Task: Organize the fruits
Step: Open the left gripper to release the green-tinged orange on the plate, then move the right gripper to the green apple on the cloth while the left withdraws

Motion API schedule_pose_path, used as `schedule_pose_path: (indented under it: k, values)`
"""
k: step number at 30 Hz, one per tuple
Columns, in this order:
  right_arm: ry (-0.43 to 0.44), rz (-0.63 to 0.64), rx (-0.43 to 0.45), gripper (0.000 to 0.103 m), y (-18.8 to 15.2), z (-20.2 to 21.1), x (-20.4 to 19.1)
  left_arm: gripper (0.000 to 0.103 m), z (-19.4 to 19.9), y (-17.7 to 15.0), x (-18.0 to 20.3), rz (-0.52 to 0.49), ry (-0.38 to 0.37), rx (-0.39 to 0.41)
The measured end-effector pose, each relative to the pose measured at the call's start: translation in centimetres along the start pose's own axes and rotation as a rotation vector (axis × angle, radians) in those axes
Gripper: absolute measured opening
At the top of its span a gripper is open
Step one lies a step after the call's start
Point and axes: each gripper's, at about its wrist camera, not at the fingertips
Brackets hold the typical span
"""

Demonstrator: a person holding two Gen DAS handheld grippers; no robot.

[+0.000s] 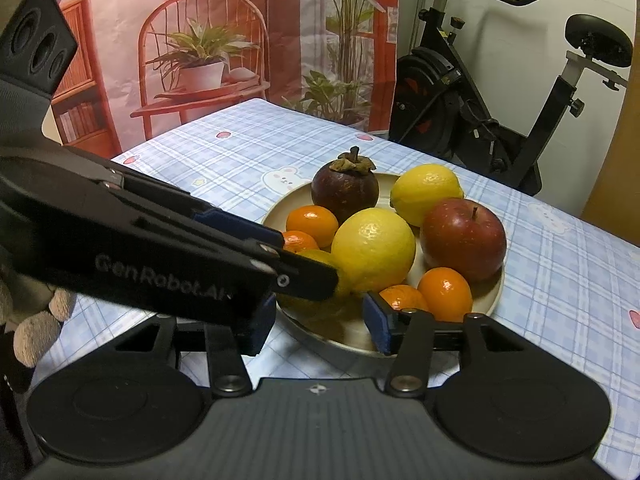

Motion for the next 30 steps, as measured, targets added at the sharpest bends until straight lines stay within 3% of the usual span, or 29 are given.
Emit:
schedule_pose_path:
  k: [4,14,30]
  values:
    - [-0.012,-0.011,0.017,0.055,-0.2,0.8,0.3,0.055,0.8,0.1,0.0,-0.014,0.037,0.026]
    - [-0.027,-0.063,0.054,0.055,-1.3,3.0,1.0,0.055,0.6,-0.3,-1.3,-0.028,0.137,0.004]
    - [-0.054,-0.123,0.143,0.055,-4.1,7.1,0.9,0.056,4.3,-1.5,1.2,-0.043,0.122,0.059]
Point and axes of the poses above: each gripper's, at about its wrist camera, not at the fingertips, and z roughly against the way its jaws point, x to its right, y to its top, and after that the axes turned 1 degree about -y, right-handed
